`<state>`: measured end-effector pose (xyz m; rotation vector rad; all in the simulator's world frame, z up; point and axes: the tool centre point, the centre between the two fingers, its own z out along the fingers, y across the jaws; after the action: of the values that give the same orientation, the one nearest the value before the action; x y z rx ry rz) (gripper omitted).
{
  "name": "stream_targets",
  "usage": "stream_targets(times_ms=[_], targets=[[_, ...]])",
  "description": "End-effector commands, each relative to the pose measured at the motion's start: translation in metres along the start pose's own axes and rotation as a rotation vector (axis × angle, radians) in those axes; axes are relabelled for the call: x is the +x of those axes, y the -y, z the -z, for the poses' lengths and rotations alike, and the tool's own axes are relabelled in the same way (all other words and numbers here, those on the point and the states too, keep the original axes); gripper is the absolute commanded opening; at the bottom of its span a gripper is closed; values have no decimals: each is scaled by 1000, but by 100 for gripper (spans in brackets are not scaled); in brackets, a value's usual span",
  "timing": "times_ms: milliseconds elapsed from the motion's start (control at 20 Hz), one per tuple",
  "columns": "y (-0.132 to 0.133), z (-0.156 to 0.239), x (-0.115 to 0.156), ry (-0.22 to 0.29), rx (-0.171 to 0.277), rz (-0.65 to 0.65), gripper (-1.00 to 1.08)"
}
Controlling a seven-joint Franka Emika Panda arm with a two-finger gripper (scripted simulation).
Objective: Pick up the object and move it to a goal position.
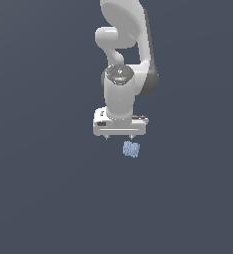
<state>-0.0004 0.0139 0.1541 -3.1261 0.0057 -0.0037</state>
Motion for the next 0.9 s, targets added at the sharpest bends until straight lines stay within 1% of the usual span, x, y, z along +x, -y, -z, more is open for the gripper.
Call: stream_targets(times_ms=[0,150,450,850], targets=[[0,0,0,0,0,0,100],[-3,0,1,1,-4,2,100],[-20,2,5,3,-23,-3,100],[-18,1,5,4,-23,19,100]])
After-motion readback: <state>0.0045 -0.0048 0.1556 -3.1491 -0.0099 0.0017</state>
